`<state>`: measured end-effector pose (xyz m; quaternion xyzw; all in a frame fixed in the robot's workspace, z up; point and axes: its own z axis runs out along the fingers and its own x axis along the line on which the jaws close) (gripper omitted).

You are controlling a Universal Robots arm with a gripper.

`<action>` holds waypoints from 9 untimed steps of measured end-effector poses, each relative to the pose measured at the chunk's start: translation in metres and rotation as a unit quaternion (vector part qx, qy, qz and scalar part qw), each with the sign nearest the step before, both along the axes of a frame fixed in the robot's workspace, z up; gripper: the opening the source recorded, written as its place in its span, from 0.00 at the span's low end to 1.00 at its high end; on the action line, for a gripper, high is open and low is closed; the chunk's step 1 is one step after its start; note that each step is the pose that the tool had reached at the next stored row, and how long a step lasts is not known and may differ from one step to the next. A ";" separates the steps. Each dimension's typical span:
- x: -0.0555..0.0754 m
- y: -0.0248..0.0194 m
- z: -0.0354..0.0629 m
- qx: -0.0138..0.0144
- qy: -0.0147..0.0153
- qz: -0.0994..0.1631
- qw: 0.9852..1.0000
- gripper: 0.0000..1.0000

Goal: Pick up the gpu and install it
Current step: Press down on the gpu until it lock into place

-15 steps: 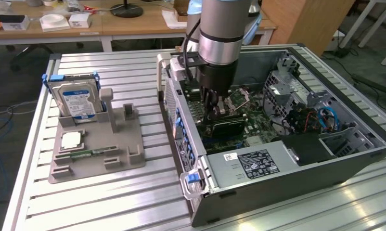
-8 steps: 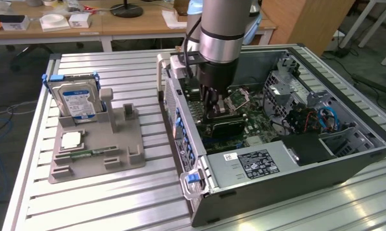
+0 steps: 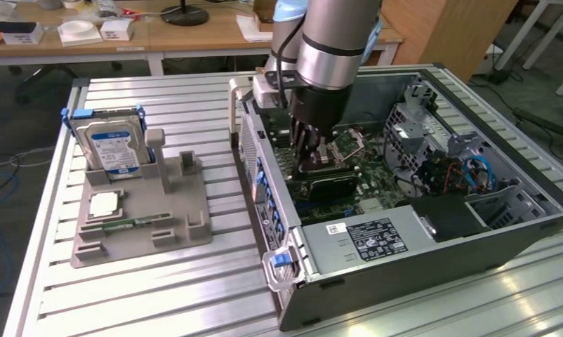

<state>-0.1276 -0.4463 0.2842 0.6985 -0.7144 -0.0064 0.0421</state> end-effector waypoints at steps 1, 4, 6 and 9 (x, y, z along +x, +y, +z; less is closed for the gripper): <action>0.000 0.0003 0.0002 0.000 0.005 0.000 1.000 0.10; 0.001 0.0027 0.0004 0.000 0.015 0.000 1.000 0.10; 0.002 0.0057 0.0004 -0.001 0.016 0.000 1.000 0.10; 0.002 0.0088 0.0008 -0.002 0.016 0.000 1.000 0.10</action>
